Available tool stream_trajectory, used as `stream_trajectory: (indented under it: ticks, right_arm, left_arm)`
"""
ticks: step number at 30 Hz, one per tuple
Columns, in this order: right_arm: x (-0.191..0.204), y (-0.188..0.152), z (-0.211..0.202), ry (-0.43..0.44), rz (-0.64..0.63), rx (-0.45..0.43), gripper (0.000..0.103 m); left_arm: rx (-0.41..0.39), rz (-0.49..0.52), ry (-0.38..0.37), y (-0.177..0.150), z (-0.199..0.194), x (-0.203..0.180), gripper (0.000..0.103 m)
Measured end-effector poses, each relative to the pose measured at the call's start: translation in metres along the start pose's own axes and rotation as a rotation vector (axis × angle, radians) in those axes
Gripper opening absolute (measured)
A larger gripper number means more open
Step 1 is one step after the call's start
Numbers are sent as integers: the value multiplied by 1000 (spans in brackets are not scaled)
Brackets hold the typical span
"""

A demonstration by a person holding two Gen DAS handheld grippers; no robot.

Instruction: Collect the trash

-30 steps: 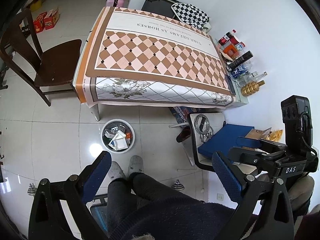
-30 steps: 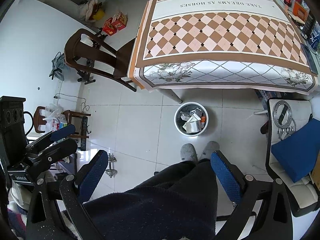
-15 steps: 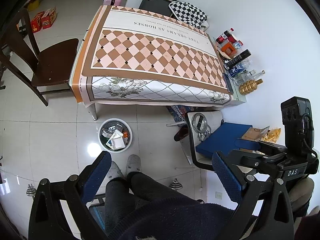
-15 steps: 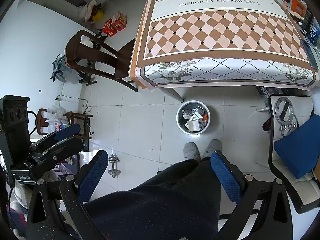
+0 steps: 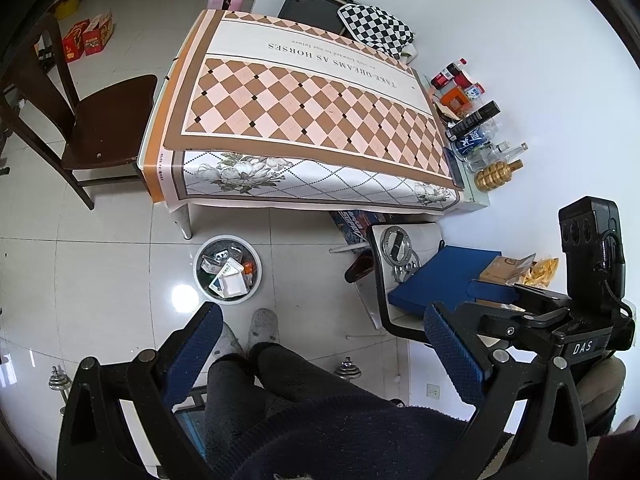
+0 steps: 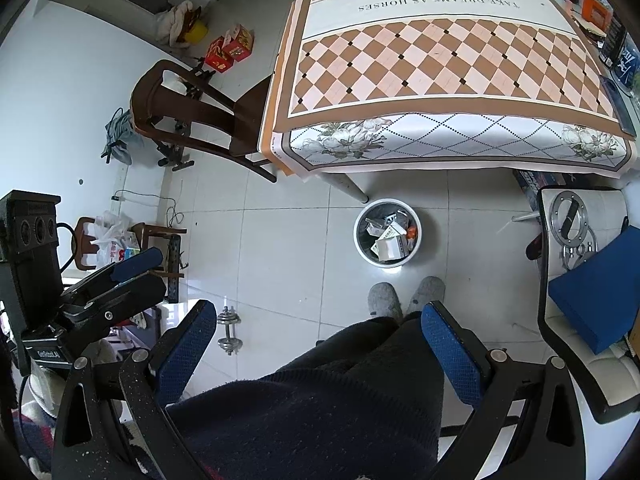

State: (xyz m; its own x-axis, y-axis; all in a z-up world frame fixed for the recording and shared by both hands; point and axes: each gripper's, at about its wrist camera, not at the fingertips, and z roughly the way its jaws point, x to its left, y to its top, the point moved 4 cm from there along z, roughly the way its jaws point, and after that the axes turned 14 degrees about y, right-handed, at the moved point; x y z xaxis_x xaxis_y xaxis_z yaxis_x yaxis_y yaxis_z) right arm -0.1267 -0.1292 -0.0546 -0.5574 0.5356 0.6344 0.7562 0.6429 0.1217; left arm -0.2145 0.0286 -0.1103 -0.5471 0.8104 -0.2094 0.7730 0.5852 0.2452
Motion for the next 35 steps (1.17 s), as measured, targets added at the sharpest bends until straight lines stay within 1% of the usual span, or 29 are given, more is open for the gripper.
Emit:
stream_trajectory:
  ticks: [35]
  right_arm:
    - [10,-2,9,7,-4,5,103]
  left_arm:
    - [4,3,2,-9,-5,11,103]
